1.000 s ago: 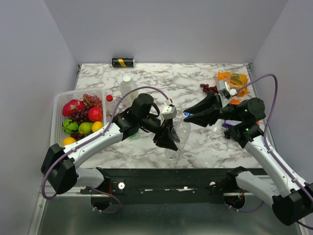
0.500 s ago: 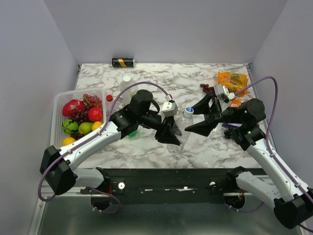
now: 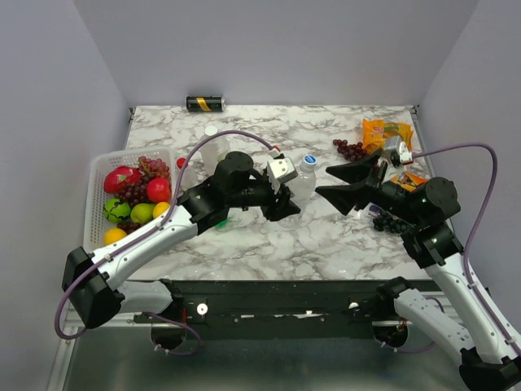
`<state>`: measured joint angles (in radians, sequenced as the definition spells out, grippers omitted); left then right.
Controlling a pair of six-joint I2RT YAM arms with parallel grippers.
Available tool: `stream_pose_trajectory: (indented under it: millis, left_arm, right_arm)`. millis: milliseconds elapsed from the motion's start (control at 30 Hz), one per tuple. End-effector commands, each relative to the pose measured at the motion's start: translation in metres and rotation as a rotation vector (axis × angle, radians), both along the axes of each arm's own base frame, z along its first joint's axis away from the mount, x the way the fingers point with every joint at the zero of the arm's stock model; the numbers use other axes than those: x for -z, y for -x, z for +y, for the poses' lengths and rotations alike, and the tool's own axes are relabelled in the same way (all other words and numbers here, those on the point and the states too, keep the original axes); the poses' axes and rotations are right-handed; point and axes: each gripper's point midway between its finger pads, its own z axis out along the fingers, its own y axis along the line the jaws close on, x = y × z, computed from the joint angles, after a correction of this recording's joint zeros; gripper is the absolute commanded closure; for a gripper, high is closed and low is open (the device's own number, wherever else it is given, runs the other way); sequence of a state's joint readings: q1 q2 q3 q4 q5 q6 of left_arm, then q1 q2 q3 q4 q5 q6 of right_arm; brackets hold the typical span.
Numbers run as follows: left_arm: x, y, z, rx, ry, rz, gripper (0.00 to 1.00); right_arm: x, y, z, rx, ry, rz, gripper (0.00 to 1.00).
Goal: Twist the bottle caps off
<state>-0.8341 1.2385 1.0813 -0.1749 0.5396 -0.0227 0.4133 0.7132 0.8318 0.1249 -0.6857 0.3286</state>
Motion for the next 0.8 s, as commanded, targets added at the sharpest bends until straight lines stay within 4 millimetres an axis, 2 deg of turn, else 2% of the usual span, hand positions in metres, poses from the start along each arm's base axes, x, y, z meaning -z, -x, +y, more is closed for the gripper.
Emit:
stream_pose_trajectory:
  millis: [0, 167, 333, 767]
  left_arm:
    - [0.011, -0.025, 0.006, -0.171, -0.052, -0.029, 0.86]
    - [0.023, -0.028, 0.002, -0.185, -0.077, 0.007, 0.85]
    - [0.029, -0.027, 0.000, -0.184, -0.090, 0.021, 0.85]
    - [0.034, -0.021, -0.006, -0.162, -0.109, 0.030, 0.85]
  right_arm:
    - [0.000, -0.027, -0.008, 0.156, -0.038, 0.096, 0.29]
    - [-0.003, -0.031, -0.004, 0.158, -0.060, 0.110, 0.39]
    - [-0.001, -0.038, 0.001, 0.169, -0.069, 0.131, 0.45]
    - [0.002, -0.049, 0.006, 0.191, -0.061, 0.146, 0.46]
